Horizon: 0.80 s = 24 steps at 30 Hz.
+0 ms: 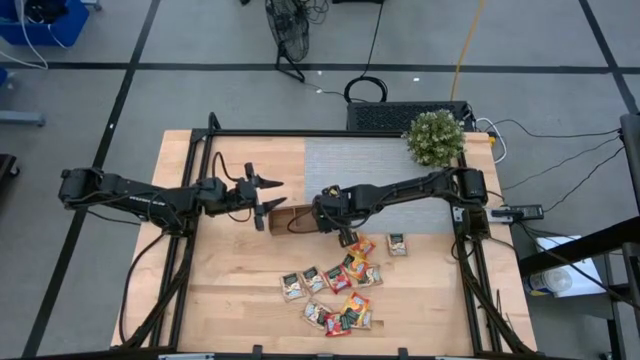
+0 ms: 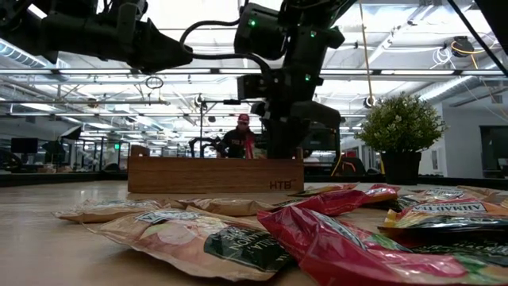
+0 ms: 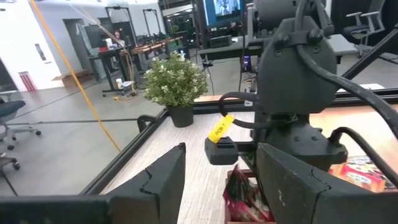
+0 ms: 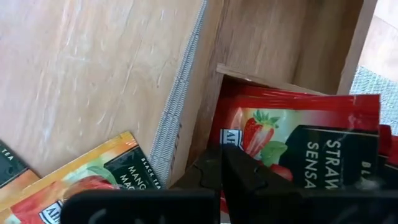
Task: Pick & Place Tea
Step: Put the red tea bag into the right section of the wooden organizer
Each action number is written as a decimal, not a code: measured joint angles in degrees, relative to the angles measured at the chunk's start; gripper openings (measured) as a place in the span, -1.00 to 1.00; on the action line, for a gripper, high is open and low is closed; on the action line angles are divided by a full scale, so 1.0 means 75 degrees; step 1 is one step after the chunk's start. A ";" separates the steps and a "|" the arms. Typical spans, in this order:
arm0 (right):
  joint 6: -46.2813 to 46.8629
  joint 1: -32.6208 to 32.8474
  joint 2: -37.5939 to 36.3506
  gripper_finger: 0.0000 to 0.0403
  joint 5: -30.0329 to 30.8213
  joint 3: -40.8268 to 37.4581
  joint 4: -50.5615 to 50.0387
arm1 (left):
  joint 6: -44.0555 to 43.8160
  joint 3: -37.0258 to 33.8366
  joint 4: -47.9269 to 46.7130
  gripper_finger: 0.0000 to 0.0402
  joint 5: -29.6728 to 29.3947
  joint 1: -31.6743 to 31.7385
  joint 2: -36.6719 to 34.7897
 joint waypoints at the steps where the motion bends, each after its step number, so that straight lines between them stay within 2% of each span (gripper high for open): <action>1: 0.0024 -0.0024 0.0000 -1.00 -0.0055 0.0000 0.0000 | 0.0000 0.0000 0.0003 0.00 -0.0005 -0.0002 0.0000; 16: 0.0056 -0.0149 0.0695 -1.00 -0.0061 0.0006 0.0216 | -0.0032 0.0003 -0.0003 0.00 -0.0012 0.0001 0.0000; 24: 0.0245 0.0123 0.0682 -1.00 0.1399 -0.0018 0.0745 | -0.0041 0.0003 -0.0010 0.00 -0.0012 -0.0002 0.0000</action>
